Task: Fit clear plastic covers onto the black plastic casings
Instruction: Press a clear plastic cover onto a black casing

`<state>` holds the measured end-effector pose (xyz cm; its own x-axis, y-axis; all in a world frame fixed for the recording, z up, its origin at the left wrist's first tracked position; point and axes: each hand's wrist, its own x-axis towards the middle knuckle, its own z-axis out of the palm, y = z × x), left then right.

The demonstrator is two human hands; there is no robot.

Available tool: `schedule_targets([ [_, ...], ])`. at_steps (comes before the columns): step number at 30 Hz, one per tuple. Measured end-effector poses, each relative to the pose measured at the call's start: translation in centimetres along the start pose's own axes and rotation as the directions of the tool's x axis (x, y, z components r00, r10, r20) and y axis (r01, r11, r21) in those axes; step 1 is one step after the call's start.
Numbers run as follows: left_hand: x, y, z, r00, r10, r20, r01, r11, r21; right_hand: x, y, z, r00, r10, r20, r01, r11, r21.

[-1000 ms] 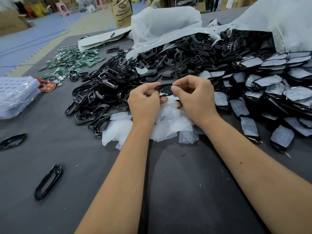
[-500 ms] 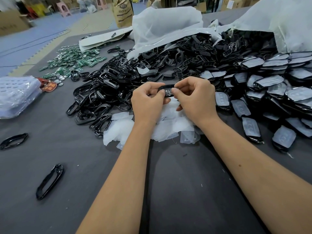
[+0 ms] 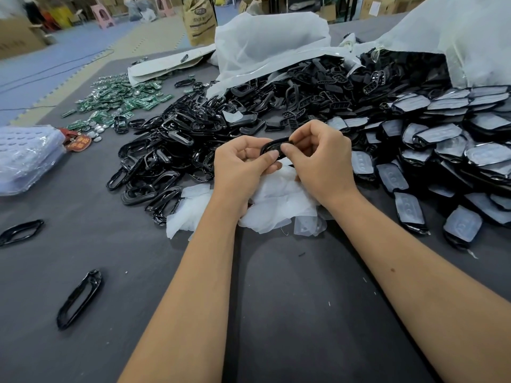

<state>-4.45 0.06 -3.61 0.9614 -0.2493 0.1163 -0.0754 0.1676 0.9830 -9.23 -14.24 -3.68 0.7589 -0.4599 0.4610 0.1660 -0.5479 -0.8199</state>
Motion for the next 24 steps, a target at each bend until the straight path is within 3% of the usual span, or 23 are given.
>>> schedule_targets([
  [3, 0.0, 0.2, -0.1, 1.000, -0.013, 0.010, 0.013, 0.999, -0.031, 0.6, 0.4, -0.5, 0.996, 0.081, 0.028, -0.081, 0.997, -0.013],
  [7, 0.0, 0.4, -0.2, 0.998, -0.039, 0.057, 0.043, 0.997, -0.071, 1.0, 0.9, -1.2, 0.951, 0.171, 0.257, -0.251, 0.914, 0.320],
  [10, 0.0, 0.3, 0.0, 0.997, -0.034, 0.064, 0.038, 0.997, -0.062, 1.0, 0.9, -1.4, 0.948, 0.171, 0.268, -0.267, 0.887, 0.378],
  [19, -0.1, 0.0, 0.4, 0.996, 0.039, 0.083, -0.048, 0.993, 0.105, 0.8, 0.8, -1.4, 0.964, 0.140, 0.226, -0.208, 0.926, 0.315],
  [24, -0.2, 0.1, 0.9, 0.992, 0.126, 0.017, -0.124, 0.942, 0.312, 0.7, 0.6, -1.1, 0.994, 0.035, 0.101, -0.039, 0.998, 0.041],
])
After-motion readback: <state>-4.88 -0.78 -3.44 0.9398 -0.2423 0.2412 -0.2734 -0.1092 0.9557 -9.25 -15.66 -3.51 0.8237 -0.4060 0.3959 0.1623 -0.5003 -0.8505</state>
